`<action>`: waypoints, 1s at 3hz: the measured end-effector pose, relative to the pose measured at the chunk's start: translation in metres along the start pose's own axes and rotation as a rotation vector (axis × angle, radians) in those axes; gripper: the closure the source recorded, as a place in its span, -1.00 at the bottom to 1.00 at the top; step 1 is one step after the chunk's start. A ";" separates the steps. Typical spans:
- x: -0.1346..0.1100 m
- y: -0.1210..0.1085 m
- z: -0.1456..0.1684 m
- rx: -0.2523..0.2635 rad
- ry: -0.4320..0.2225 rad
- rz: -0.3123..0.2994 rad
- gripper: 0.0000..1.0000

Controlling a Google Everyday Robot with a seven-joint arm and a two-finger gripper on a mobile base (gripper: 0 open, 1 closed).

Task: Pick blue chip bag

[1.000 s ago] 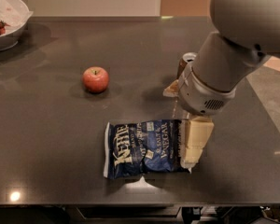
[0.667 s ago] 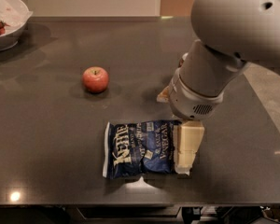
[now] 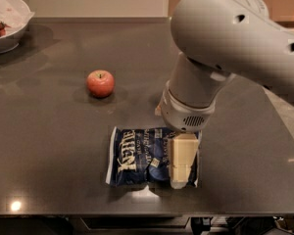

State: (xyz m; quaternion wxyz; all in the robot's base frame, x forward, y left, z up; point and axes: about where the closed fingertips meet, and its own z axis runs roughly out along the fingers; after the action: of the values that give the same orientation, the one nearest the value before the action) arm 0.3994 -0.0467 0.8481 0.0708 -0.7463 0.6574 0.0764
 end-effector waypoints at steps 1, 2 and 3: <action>-0.005 0.003 0.008 -0.013 0.017 0.002 -0.73; -0.007 0.005 0.011 -0.017 0.029 0.006 -0.35; -0.007 0.005 0.010 -0.015 0.031 0.011 0.11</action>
Offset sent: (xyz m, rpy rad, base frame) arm -0.0094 0.0087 -0.0136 -0.0460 0.0269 -0.0090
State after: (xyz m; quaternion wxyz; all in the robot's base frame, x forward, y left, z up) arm 0.3929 -0.0385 0.8396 0.0545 -0.7442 0.6621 0.0700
